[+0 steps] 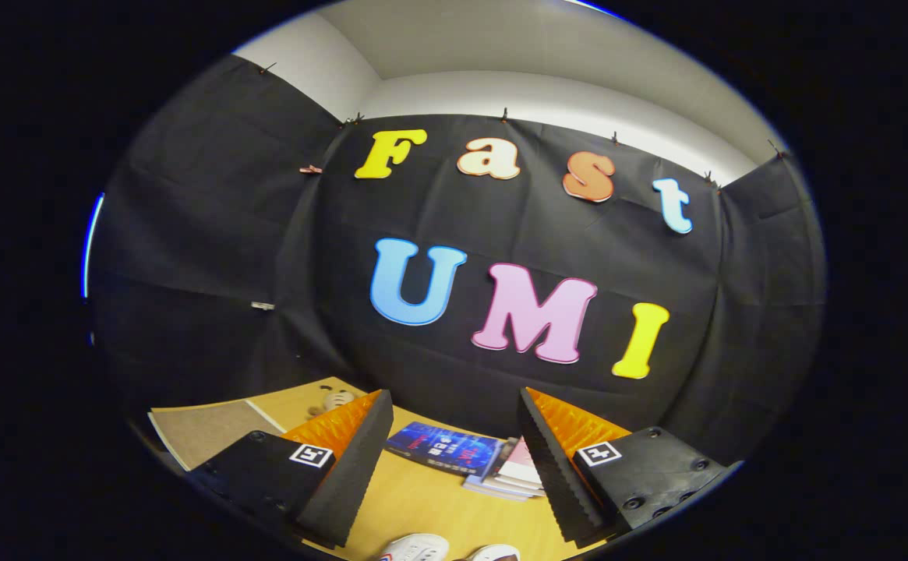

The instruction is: Open the storage box then place both shoes into the box .Put the left shoe in first, then the right shoe, with the right side of both shoes facing outward in a uniform manner.

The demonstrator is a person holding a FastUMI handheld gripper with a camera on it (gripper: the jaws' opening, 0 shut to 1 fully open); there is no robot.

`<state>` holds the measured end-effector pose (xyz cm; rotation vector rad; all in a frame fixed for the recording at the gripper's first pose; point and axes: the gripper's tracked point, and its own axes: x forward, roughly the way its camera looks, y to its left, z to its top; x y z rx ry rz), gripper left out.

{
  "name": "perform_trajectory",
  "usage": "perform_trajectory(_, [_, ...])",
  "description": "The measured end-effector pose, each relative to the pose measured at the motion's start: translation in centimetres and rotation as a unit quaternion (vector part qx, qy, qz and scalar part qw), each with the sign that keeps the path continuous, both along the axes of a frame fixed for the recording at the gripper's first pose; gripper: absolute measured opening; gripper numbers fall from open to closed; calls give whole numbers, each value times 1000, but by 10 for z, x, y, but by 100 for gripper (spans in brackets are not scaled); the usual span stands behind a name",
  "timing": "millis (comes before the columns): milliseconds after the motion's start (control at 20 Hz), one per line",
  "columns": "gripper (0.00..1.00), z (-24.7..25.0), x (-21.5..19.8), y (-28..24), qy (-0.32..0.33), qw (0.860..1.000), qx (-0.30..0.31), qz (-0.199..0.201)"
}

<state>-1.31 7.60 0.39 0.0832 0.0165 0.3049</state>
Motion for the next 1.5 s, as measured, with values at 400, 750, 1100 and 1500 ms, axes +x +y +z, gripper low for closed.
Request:
perform_trajectory(400, [98,-45,-33,102,127,954,135,237])
perform_trajectory(750, [98,-98,-81,177,294,810,289,416])
perform_trajectory(1100, [98,-166,-100,202,431,669,385,466])
perform_trajectory(1500, [97,-203,-101,222,513,514,492,480])
